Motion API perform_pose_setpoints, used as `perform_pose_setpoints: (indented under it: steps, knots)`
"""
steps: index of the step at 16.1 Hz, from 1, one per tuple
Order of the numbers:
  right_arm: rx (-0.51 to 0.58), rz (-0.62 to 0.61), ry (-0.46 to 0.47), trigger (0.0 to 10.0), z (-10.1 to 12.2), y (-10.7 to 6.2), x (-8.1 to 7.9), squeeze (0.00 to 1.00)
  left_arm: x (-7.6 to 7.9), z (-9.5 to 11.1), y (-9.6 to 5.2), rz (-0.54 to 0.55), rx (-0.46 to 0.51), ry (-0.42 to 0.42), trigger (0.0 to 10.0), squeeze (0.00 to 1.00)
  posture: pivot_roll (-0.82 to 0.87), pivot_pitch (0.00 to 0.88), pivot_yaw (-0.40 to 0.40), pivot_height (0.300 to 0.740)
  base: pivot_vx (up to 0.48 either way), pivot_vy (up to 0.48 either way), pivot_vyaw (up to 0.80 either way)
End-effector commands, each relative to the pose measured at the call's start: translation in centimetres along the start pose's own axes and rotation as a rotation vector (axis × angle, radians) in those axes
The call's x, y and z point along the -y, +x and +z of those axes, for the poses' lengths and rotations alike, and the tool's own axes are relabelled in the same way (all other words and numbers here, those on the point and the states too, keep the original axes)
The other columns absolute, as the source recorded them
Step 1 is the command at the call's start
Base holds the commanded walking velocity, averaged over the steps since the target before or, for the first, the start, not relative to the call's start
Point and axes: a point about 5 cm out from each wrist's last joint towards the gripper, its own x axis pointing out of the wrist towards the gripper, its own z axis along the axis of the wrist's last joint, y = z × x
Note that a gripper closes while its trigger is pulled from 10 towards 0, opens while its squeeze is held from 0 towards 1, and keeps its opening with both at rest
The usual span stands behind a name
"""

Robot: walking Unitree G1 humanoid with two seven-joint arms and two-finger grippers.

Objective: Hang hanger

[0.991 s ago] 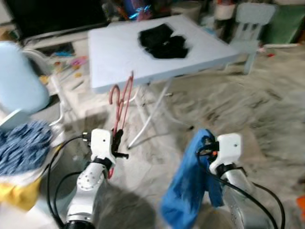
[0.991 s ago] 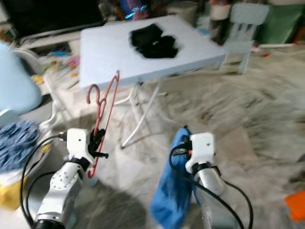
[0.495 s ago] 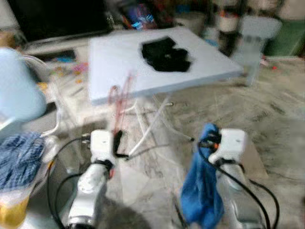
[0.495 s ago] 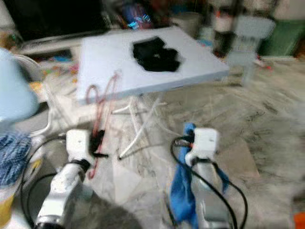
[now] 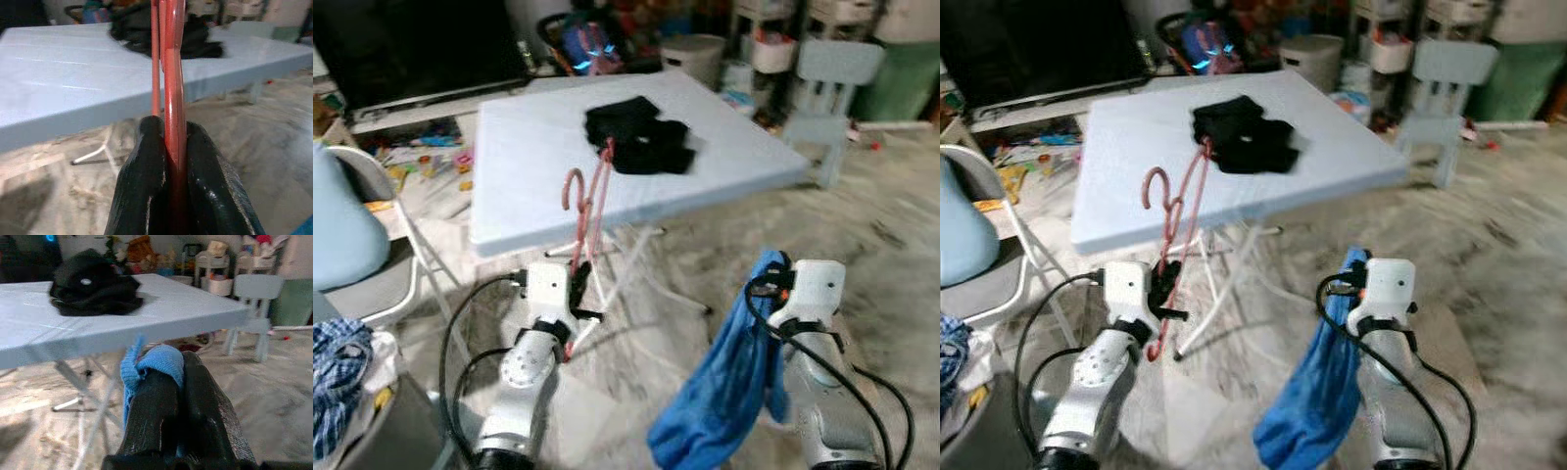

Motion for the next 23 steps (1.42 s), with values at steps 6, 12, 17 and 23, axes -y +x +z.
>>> perform_pose_setpoints:
  steps: [6,12,17,23]
  knots:
    - [0.067,0.084,-0.042,10.0,1.6,1.0,-1.2,0.00,-0.2,1.3,0.1,0.017,0.045,0.015,10.0,0.00,-0.05,0.000,0.042,0.740,0.480,0.000,0.13]
    - [0.065,0.077,-0.019,10.0,1.7,1.2,-1.1,0.00,-0.1,1.5,0.3,0.018,0.047,0.009,10.0,0.00,-0.05,0.000,0.045,0.740,0.480,0.000,0.13]
    - [0.059,0.079,-0.009,10.0,1.5,1.4,-1.3,0.00,-0.1,1.6,0.4,0.020,0.046,0.009,10.0,0.00,-0.04,0.000,0.040,0.740,0.480,0.000,0.00]
    - [0.060,0.099,-0.021,10.0,1.4,1.4,-1.4,0.00,-0.1,1.8,0.6,0.073,0.058,0.094,10.0,0.00,-0.04,0.000,0.041,0.740,0.000,0.000,0.00]
